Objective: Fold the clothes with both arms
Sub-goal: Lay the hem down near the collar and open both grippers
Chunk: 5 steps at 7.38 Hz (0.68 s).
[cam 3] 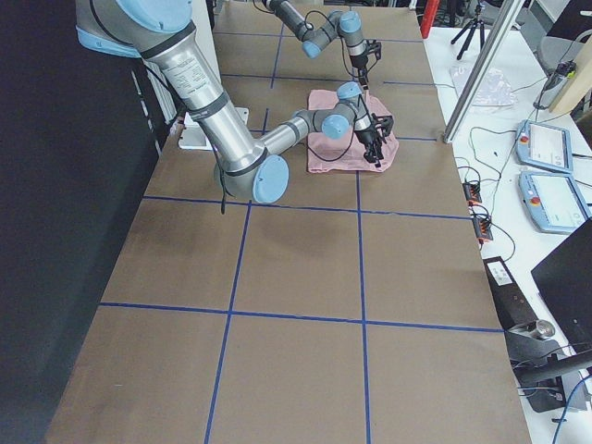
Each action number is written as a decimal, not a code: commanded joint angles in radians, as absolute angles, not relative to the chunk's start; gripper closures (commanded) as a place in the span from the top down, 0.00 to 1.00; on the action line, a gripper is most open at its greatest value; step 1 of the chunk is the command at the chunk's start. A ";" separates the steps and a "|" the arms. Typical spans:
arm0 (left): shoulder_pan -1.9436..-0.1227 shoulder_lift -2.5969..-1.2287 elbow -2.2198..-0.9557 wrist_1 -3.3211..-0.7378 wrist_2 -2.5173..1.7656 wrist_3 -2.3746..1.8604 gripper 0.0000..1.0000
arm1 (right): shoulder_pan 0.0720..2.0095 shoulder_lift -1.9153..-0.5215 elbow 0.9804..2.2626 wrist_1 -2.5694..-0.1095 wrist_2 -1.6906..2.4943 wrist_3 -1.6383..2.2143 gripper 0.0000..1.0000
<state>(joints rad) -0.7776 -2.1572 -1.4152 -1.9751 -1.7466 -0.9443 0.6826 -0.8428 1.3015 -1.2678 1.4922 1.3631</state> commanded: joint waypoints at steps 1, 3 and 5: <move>-0.781 -2.099 -1.519 -1.999 -1.755 -0.896 1.00 | 0.698 -0.853 1.363 -1.266 1.555 1.228 1.00; -0.767 -1.963 -1.709 -2.005 -1.758 -0.914 1.00 | 0.735 -0.896 1.455 -1.269 1.684 1.186 1.00; -0.694 -1.817 -1.828 -2.067 -1.802 -1.065 0.97 | 0.735 -0.934 1.523 -1.276 1.684 1.186 1.00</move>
